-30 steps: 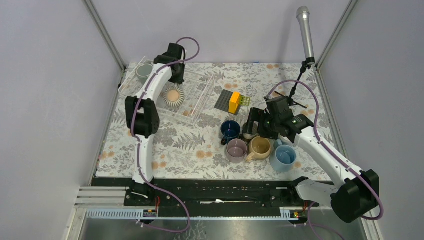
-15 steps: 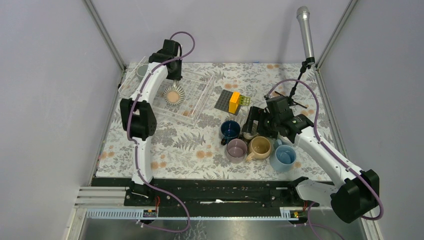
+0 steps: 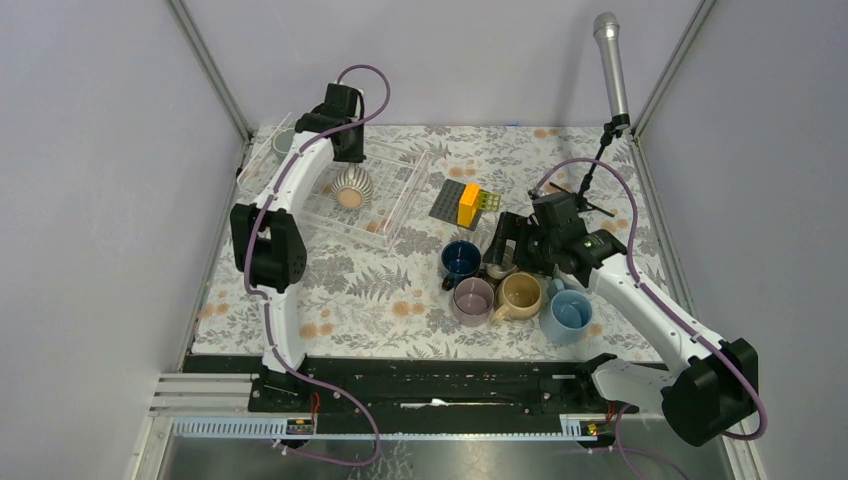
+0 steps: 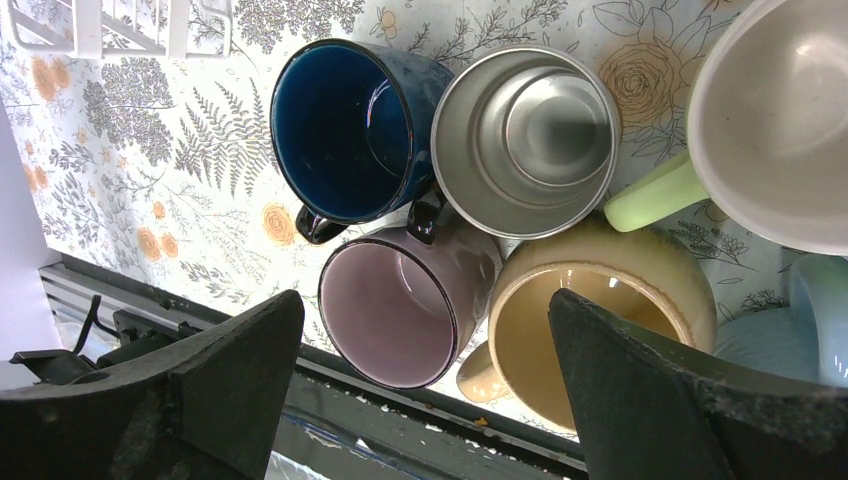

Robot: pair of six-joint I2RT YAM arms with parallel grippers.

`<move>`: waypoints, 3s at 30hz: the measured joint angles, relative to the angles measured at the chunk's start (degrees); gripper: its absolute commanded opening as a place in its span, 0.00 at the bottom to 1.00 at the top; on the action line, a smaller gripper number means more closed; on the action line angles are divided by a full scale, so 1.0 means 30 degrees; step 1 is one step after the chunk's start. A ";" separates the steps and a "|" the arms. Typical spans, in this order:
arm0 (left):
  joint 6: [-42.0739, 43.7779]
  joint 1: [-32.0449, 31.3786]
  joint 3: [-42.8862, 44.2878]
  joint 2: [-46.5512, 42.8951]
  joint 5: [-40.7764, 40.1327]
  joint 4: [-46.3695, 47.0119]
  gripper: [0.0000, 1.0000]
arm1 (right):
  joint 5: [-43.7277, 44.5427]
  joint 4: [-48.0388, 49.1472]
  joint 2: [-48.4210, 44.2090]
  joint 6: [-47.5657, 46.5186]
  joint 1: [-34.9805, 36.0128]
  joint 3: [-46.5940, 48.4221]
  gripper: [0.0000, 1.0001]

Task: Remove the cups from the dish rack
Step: Unload the cup from the dish rack.

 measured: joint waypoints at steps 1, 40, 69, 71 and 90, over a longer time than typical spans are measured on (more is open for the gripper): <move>-0.0036 -0.0051 -0.0189 -0.0160 -0.0044 0.0000 0.00 | -0.0007 0.0015 0.0000 0.0022 0.0000 -0.0036 1.00; -0.0699 -0.0670 -0.2973 -0.1770 -0.2127 -0.0175 0.33 | -0.0342 0.0372 0.0000 0.0058 0.0000 -0.0270 1.00; -0.0780 -0.1071 -0.2951 -0.2084 -0.3847 -0.1647 0.37 | -0.0342 0.0386 0.0160 0.0182 0.0197 -0.0270 1.00; -0.0794 -0.1071 -0.2951 -0.2127 -0.3956 -0.1785 0.37 | -0.0342 0.0386 0.0160 0.0182 0.0197 -0.0270 1.00; -0.0976 -0.1071 -0.2907 -0.2390 -0.4845 -0.2922 0.40 | -0.0342 0.0386 0.0233 0.0189 0.0328 -0.0270 1.00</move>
